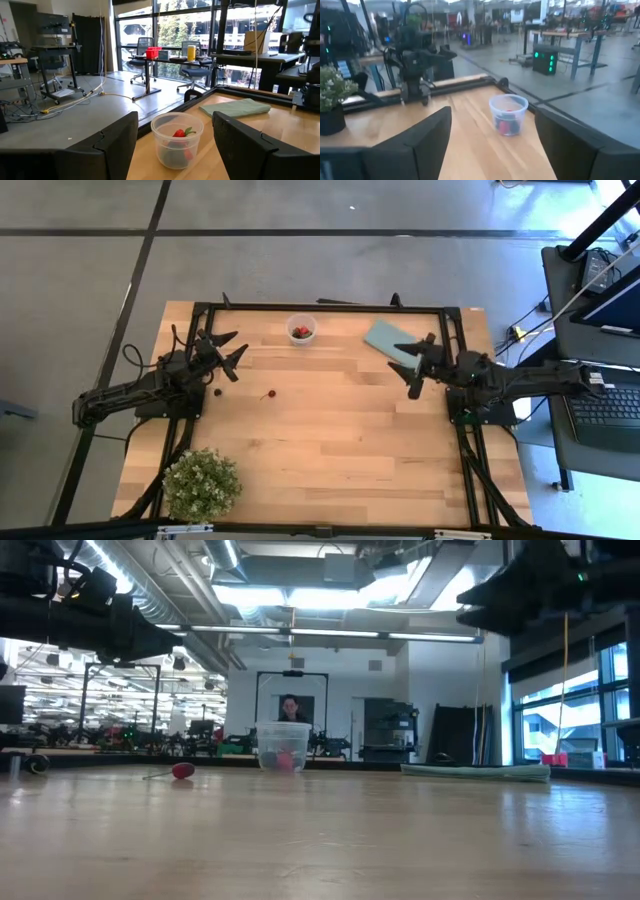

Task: Pick and placing Produce into tupperware
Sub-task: Put the red cherry into the transparent container

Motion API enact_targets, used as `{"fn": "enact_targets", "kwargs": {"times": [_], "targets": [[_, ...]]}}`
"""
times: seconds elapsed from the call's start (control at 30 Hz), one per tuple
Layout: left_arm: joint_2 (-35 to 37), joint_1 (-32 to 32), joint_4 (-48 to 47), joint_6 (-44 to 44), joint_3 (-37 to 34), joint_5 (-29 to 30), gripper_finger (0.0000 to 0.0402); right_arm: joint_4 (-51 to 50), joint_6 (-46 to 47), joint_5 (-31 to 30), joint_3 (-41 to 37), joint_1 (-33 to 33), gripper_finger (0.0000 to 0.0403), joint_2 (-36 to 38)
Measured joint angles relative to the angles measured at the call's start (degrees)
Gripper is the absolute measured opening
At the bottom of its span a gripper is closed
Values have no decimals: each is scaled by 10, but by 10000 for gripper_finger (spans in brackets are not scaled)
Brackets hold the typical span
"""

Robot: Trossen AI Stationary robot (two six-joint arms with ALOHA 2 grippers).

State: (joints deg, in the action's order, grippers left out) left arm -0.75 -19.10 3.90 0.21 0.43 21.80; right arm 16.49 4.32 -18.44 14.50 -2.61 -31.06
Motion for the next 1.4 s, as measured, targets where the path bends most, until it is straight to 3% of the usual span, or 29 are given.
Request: {"fn": "enact_targets", "kwargs": {"times": [0.27,0.43,0.67,0.83,0.97,1.1,1.27,1.4], "targets": [[0,0,0,4,0,-7,247,101,1,-1,-134,-2,288,98],[0,0,-2,3,3,-44,261,79,-17,-2,-136,-3,288,143],[0,0,2,-35,65,-120,308,89,-33,-2,-136,-3,288,156],[-20,0,-20,32,143,-232,318,100,-33,0,-136,-3,288,156],[-99,0,-103,75,214,-246,318,109,-31,0,-136,-2,288,156],[-230,0,-187,96,290,-246,319,112,-31,0,-136,-2,288,156],[-381,9,-235,85,369,-266,319,111,-33,0,-136,-2,288,156],[-460,17,-233,26,410,-292,319,109,-33,0,-136,-2,288,156]]}}
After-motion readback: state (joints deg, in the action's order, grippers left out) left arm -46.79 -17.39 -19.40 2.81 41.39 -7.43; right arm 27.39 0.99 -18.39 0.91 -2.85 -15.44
